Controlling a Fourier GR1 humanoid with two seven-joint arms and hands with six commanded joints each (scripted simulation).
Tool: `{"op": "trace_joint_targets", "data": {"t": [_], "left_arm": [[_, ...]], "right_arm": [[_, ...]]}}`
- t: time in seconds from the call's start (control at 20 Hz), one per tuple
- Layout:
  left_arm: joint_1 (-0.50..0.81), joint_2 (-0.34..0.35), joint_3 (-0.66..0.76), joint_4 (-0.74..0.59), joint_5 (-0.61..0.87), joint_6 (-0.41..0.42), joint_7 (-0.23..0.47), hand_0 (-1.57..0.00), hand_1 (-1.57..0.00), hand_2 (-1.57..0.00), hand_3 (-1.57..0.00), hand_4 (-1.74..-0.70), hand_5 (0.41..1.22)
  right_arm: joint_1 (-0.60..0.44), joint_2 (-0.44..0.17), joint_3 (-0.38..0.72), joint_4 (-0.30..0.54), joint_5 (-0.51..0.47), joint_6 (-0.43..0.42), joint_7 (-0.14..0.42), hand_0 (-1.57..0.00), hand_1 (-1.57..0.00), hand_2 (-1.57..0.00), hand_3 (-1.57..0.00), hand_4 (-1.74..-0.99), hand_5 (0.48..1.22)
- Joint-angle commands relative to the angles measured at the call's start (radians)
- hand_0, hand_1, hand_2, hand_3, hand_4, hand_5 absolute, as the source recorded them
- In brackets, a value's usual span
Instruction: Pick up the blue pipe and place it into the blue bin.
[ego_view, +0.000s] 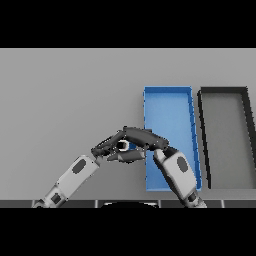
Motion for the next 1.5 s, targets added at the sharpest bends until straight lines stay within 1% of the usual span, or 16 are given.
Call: {"op": "trace_joint_targets", "data": {"t": [0.0, 0.15, 0.2, 0.3, 0.35, 0.4, 0.45, 0.55, 0.7, 0.75, 0.8, 0.9, 1.0, 1.15, 1.3, 1.45], "left_arm": [[0.002, 0.006, 0.009, 0.006, 0.013, -0.005, 0.003, -0.05, -0.04, -0.04, -0.02, -0.83, 0.659], [0.018, 0.000, 0.020, -0.008, 0.049, 0.010, 0.103, -0.03, -0.02, -0.02, -0.01, -0.87, 0.616], [0.019, 0.000, 0.020, -0.021, 0.054, 0.018, 0.140, -0.02, -0.02, -0.02, -0.01, -0.87, 0.612], [0.034, 0.009, 0.015, -0.025, 0.047, 0.020, 0.115, -0.01, -0.01, -0.01, 0.00, -0.88, 0.593], [0.041, 0.004, 0.005, -0.027, 0.037, 0.026, 0.127, -0.01, -0.01, -0.01, 0.00, -0.88, 0.572], [0.044, 0.005, -0.001, -0.032, 0.033, 0.026, 0.136, -0.01, -0.01, -0.01, 0.00, -0.88, 0.555], [0.045, 0.011, 0.002, -0.034, 0.034, 0.024, 0.140, -0.01, 0.00, -0.01, 0.00, -0.87, 0.543], [0.033, 0.003, 0.004, -0.025, 0.038, 0.023, 0.152, 0.00, 0.00, 0.00, 0.00, -0.87, 0.529], [0.044, 0.021, 0.007, -0.041, 0.051, 0.009, 0.156, 0.00, 0.00, 0.00, 0.00, -0.87, 0.509], [0.044, 0.021, 0.004, -0.033, 0.044, 0.008, 0.152, 0.00, 0.00, 0.00, 0.00, -0.86, 0.503], [0.042, 0.026, 0.004, -0.029, 0.042, 0.002, 0.145, 0.00, 0.00, 0.00, 0.00, -0.86, 0.498], [0.039, 0.024, 0.002, -0.038, 0.041, 0.004, 0.137, 0.00, 0.00, 0.00, 0.00, -0.87, 0.486], [0.040, 0.022, 0.004, -0.039, 0.041, 0.009, 0.144, 0.00, 0.00, 0.00, 0.00, -0.87, 0.484], [0.053, 0.026, 0.005, -0.048, 0.044, 0.013, 0.155, 0.00, 0.00, 0.00, 0.00, -0.86, 0.484], [0.055, 0.032, 0.004, -0.063, 0.038, 0.022, 0.170, 0.00, 0.00, 0.00, 0.00, -0.84, 0.477], [0.056, 0.036, 0.001, -0.080, 0.019, 0.041, 0.180, 0.00, 0.00, 0.00, 0.00, -0.83, 0.467]], "right_arm": [[0.005, 0.008, 0.000, 0.004, 0.023, 0.000, -0.024, -1.57, -1.57, -1.57, -1.57, -1.485, 1.219], [0.009, 0.017, -0.026, 0.012, 0.019, 0.010, -0.036, -1.57, -1.57, -1.57, -1.57, -1.490, 1.220], [0.006, 0.026, -0.029, 0.009, 0.019, 0.003, -0.024, -1.57, -1.57, -1.57, -1.57, -1.491, 1.220], [-0.020, 0.050, -0.066, 0.015, -0.097, -0.004, 0.065, -1.57, -1.57, -1.57, -1.57, -1.492, 1.221], [-0.005, 0.069, -0.067, 0.005, -0.179, -0.015, 0.110, -1.57, -1.57, -1.57, -1.57, -1.492, 1.221], [-0.024, 0.070, -0.086, 0.009, -0.232, -0.031, 0.138, -1.57, -1.57, -1.57, -1.57, -1.492, 1.221], [-0.055, 0.072, -0.107, 0.006, -0.299, -0.068, 0.190, -1.57, -1.57, -1.57, -1.57, -1.493, 1.221], [-0.115, 0.012, -0.102, 0.009, -0.404, -0.160, 0.213, -1.57, -1.57, -1.57, -1.57, -1.494, 1.221], [-0.232, -0.063, -0.108, 0.009, -0.480, -0.279, 0.213, -1.57, -1.57, -1.57, -1.57, -1.492, 1.221], [-0.280, -0.104, -0.124, 0.009, -0.514, -0.313, 0.211, -1.57, -1.57, -1.57, -1.57, -1.493, 1.221], [-0.321, -0.121, -0.140, 0.001, -0.537, -0.319, 0.208, -1.57, -1.57, -1.57, -1.57, -1.494, 1.221], [-0.418, -0.157, -0.189, 0.047, -0.537, -0.297, 0.165, -1.57, -1.57, -1.57, -1.57, -1.495, 1.221], [-0.490, -0.184, -0.244, 0.101, -0.525, -0.339, 0.156, -1.57, -1.57, -1.57, -1.57, -1.496, 1.221], [-0.552, -0.231, -0.323, 0.200, -0.438, -0.381, 0.109, -1.57, -1.57, -1.57, -1.57, -1.498, 1.221], [-0.549, -0.283, -0.383, 0.320, -0.353, -0.375, 0.101, -1.57, -1.57, -1.57, -1.57, -1.498, 1.221], [-0.500, -0.318, -0.445, 0.396, -0.325, -0.382, 0.131, -1.57, -1.57, -1.57, -1.57, -1.499, 1.221]]}}
